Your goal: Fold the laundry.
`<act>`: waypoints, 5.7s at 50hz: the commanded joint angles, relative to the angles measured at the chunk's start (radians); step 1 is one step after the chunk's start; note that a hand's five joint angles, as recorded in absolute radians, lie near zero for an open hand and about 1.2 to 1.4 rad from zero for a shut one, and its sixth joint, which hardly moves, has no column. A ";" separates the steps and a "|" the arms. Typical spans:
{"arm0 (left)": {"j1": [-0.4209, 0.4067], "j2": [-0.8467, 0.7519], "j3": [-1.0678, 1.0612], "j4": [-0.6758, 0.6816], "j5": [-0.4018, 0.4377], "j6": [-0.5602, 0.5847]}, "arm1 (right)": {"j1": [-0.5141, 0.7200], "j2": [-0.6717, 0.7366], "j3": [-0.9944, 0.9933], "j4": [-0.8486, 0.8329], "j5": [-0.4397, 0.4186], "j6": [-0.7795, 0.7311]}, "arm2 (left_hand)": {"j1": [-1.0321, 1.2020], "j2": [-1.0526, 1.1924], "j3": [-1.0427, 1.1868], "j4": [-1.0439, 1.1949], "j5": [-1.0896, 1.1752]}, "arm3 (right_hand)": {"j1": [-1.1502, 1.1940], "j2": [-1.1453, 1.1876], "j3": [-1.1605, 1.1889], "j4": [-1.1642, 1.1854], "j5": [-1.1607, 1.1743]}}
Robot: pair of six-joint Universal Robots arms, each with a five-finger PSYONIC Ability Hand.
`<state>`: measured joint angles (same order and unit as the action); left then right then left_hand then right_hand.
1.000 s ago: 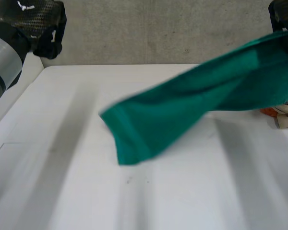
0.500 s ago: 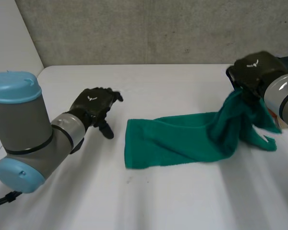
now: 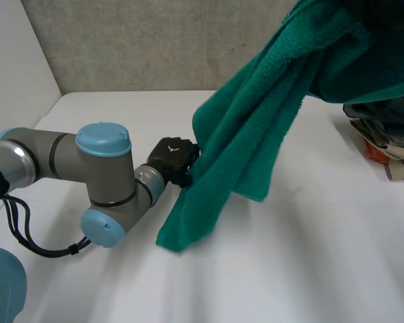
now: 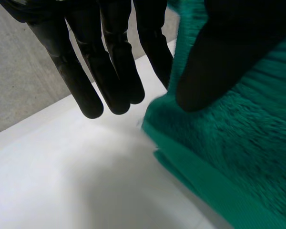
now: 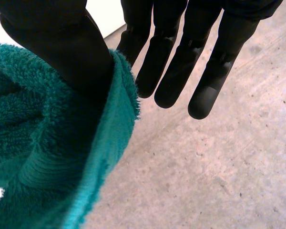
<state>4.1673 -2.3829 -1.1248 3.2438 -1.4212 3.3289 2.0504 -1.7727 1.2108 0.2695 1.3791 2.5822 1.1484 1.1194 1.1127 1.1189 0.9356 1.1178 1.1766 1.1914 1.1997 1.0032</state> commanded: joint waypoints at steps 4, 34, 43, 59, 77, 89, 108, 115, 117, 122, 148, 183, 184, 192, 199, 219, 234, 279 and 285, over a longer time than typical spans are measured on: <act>0.123 0.364 -0.163 0.001 -0.104 0.011 | -0.160 0.128 0.068 0.028 0.043 -0.036 | 0.248 0.277 0.284 0.277 0.286 | 0.279 0.220 0.205 0.197 0.219; 0.226 0.205 0.111 0.111 -0.087 0.282 | -0.197 0.774 -0.333 -0.224 0.248 -0.251 | 0.248 0.277 0.284 0.277 0.286 | 0.279 0.220 0.205 0.197 0.219; 0.218 0.257 0.183 0.733 -0.087 0.251 | -0.180 0.742 -0.291 -1.048 0.235 -0.243 | 0.248 0.277 0.284 0.277 0.286 | 0.279 0.220 0.205 0.197 0.219; 0.231 0.404 -0.335 0.570 -0.090 0.204 | -0.153 0.671 0.044 -0.793 0.184 -0.063 | 0.248 0.277 0.284 0.277 0.286 | 0.279 0.220 0.205 0.197 0.219; 0.257 0.419 -0.644 0.403 -0.082 0.204 | -0.248 0.799 0.170 -0.374 0.094 0.127 | 0.248 0.277 0.284 0.277 0.286 | 0.090 0.031 0.016 0.008 0.030; 0.284 0.476 -0.635 0.378 -0.082 0.201 | -0.368 0.808 0.154 -0.274 0.089 0.383 | 0.248 0.277 0.284 0.277 0.286 | -0.440 -0.499 -0.513 -0.522 -0.500; 0.289 0.640 -0.607 0.260 -0.085 0.161 | -0.391 0.783 0.150 -0.185 0.032 0.414 | 0.248 0.277 0.284 0.277 0.286 | 0.279 0.220 0.205 0.197 0.219; 0.295 0.809 -0.549 0.157 -0.084 0.130 | -0.389 0.486 0.154 -0.106 0.031 0.232 | 0.248 0.277 0.284 0.277 0.286 | 0.279 0.220 0.205 0.197 0.219; 0.307 0.869 -0.515 0.104 -0.082 0.135 | -0.389 0.412 0.148 -0.070 0.031 0.135 | 0.248 0.277 0.284 0.277 0.286 | 0.279 0.220 0.205 0.197 0.219; 0.327 0.935 -0.419 -0.053 -0.077 0.144 | -0.394 0.216 0.122 0.020 0.047 -0.127 | 0.248 0.277 0.284 0.277 0.286 | 0.279 0.220 0.205 0.197 0.219; 0.307 0.260 0.054 0.109 -0.082 0.362 | -0.248 0.789 -0.280 -0.240 0.258 -0.271 | 0.248 0.277 0.284 0.277 0.286 | 0.279 0.220 0.205 0.197 0.219; 0.353 0.452 -0.498 0.412 -0.079 0.201 | -0.200 0.820 0.048 -0.690 0.103 -0.086 | 0.248 0.277 0.284 0.277 0.286 | 0.279 0.220 0.205 0.197 0.219; 0.353 0.452 -0.512 0.400 -0.079 0.202 | -0.200 0.822 0.064 -0.685 0.104 -0.086 | 0.248 0.277 0.284 0.277 0.286 | 0.279 0.220 0.205 0.197 0.219; 0.353 0.588 -0.638 0.076 -0.079 0.287 | -0.199 0.750 0.237 -0.500 0.101 -0.123 | 0.248 0.277 0.284 0.277 0.286 | 0.279 0.220 0.205 0.197 0.219; 0.353 0.743 -0.697 -0.358 -0.084 0.500 | -0.199 0.490 0.378 -0.061 0.115 -0.279 | 0.248 0.277 0.284 0.277 0.286 | 0.279 0.220 0.205 0.197 0.219; 0.361 0.610 -0.532 -0.244 -0.097 0.623 | -0.210 0.528 0.352 -0.185 0.176 -0.396 | 0.248 0.277 0.284 0.277 0.286 | 0.279 0.220 0.205 0.197 0.219; 0.304 0.173 -0.112 0.120 -0.183 0.508 | -0.199 0.950 -0.017 -0.627 0.190 -0.350 | 0.248 0.277 0.284 0.277 0.286 | 0.279 0.220 0.205 0.197 0.219; 0.223 0.373 -0.475 0.301 -0.216 0.247 | -0.297 0.992 0.018 -0.260 0.038 0.036 | -0.974 -0.945 -0.938 -0.944 -0.936 | -0.684 -0.742 -0.757 -0.766 -0.743; 0.223 0.381 -0.483 0.301 -0.214 0.247 | -0.346 0.970 0.042 -0.265 0.107 0.009 | -0.974 -0.945 -0.938 -0.944 -0.936 | 0.279 0.220 0.205 0.197 0.219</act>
<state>4.3902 -2.0078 -1.6031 3.5451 -1.6356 3.5738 1.7469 -0.7892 1.2315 0.0119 1.4279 2.6182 0.1969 0.2073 0.2134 0.2043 0.0502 0.9091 0.9092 0.8886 0.8857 0.7156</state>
